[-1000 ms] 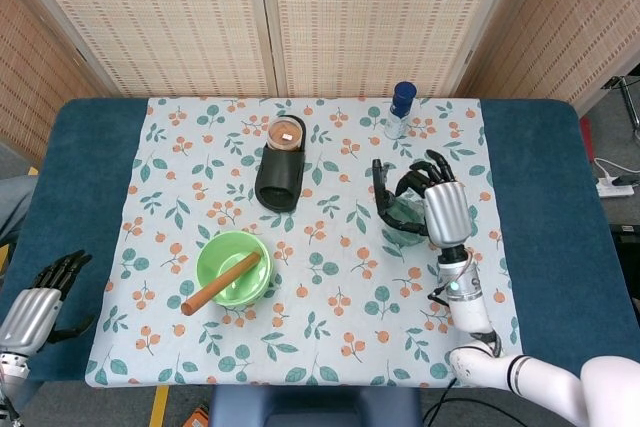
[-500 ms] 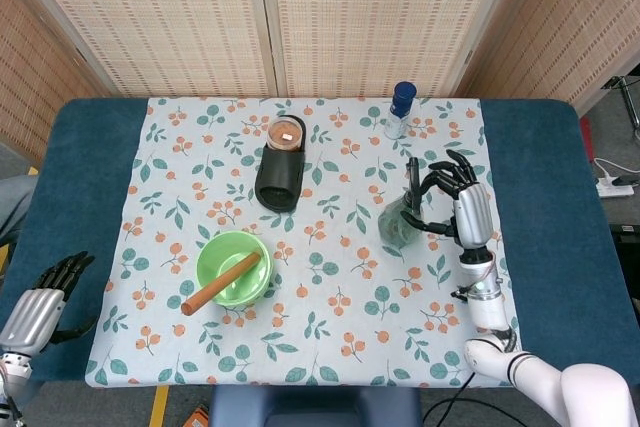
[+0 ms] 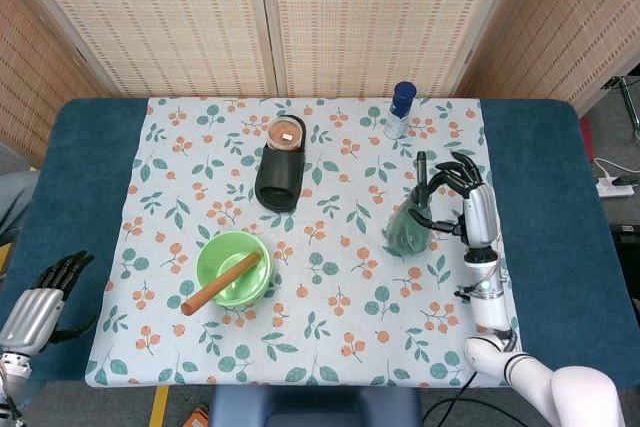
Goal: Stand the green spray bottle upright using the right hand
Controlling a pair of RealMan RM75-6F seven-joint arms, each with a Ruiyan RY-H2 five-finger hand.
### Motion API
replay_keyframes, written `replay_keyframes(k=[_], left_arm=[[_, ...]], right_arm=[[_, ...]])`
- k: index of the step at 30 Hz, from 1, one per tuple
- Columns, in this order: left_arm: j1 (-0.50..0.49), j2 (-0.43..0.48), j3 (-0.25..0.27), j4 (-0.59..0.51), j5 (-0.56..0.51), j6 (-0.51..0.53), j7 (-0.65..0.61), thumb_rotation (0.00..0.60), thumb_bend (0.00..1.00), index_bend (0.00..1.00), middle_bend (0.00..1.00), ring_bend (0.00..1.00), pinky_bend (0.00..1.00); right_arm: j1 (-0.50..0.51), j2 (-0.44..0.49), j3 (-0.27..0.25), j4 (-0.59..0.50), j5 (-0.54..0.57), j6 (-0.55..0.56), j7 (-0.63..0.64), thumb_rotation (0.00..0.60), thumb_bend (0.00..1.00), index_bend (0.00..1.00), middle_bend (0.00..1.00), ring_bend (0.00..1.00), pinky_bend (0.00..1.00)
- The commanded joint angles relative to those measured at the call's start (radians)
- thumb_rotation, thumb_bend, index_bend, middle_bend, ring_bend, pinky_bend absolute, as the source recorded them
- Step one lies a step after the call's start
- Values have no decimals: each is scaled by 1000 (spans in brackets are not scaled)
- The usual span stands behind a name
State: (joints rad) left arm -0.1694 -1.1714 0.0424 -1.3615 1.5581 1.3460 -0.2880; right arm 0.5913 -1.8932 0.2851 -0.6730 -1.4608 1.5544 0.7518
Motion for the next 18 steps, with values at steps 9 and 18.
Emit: replay_keyframes(k=[9,18], left_arm=[[-3,-2,-4,5,-8,-7,-7,600,250,43,0,0,116],[-3,-1,0,5,-1,-4,-8,600,249,43,0,0,116]], right_arm=[[35,-15,4,15,-1,-21,10,600,179,700,549,311,181],[18,-16,-12,29,-4,-14,24,600,179,700,549,311,181]])
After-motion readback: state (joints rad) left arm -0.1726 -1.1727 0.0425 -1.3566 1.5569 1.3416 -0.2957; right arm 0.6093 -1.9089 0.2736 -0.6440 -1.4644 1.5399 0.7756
